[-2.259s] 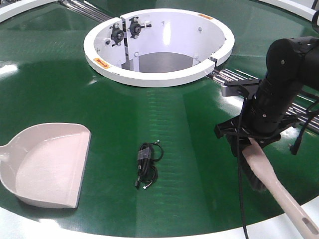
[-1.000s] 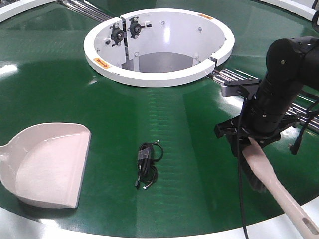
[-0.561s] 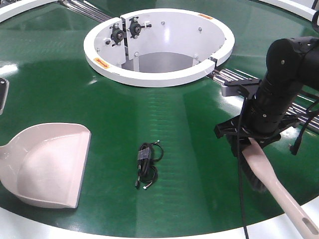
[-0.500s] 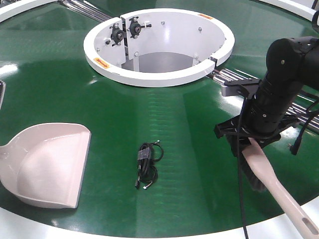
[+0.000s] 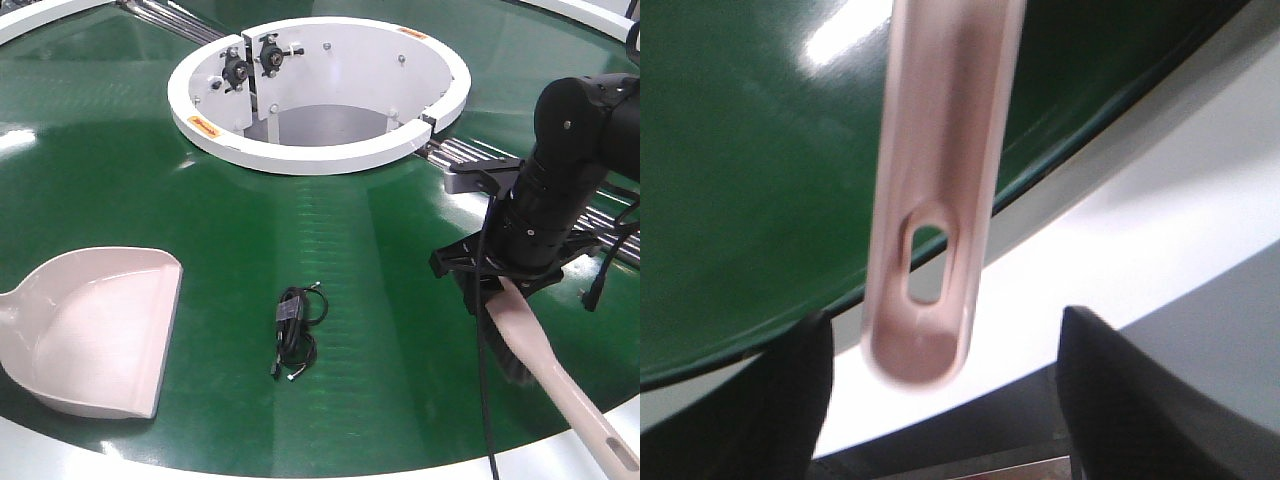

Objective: Clean and inspect green conveyor with broom and dustpan
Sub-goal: 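Lower the left gripper and grasp the pink dustpan handle, then slide the dustpan with the left gripper up against the black cable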

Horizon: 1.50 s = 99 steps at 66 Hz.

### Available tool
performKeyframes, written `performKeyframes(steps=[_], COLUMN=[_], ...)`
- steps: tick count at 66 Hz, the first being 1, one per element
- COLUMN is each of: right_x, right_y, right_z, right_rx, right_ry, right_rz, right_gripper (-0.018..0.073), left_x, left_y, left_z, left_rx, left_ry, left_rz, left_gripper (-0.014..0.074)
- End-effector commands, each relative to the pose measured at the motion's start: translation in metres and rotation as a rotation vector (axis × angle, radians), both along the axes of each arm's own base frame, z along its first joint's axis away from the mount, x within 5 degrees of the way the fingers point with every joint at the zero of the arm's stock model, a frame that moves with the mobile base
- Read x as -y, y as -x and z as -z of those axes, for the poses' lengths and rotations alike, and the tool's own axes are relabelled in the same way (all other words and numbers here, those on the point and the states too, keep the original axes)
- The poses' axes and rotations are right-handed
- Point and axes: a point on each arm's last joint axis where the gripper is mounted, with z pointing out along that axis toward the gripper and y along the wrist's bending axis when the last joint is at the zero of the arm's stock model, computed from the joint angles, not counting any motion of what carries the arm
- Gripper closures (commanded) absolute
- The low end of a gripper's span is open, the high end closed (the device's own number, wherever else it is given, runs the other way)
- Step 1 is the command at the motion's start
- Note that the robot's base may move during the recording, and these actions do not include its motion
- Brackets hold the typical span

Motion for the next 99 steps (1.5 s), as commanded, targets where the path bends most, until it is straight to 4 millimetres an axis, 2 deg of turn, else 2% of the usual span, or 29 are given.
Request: performKeyframes(steps=[1,27,49,67,78,96,99], right_x=[0.005,0.005,0.005,0.005,0.005,0.005,0.005], right_y=[0.010,0.010,0.010,0.010,0.010,0.010,0.010], right_z=[-0.024,-0.024,-0.024,-0.024,-0.024,-0.024,-0.024], right_rx=[0.016,0.018,0.018,0.018,0.018,0.016,0.016], right_ry=[-0.002,-0.001,-0.002,-0.002,-0.002,-0.002,-0.002], right_rz=[-0.002,-0.002,-0.002,-0.002,-0.002,-0.002,-0.002], right_gripper=[0.0560,0.0560,0.0560,0.0560,0.0560,0.0560,0.0560], left_x=[-0.001,-0.004,-0.009,-0.010,-0.010,-0.010,-0.008], left_y=[0.002,-0.011,-0.018,-0.018,-0.018,-0.018,-0.018], left_z=[-0.014,0.003,0.002,0.008,0.008,0.006,0.004], left_rx=[0.016,0.032,0.028,-0.018,-0.023,-0.016,-0.010], left_ry=[-0.012,-0.010,-0.010,-0.002,-0.004,-0.023,-0.023], left_rz=[-0.006,-0.026,-0.043,-0.051,-0.053,-0.062,-0.065], left_gripper=[0.0147,0.0148,0.0148,0.0161,0.0262,0.0604,0.0606])
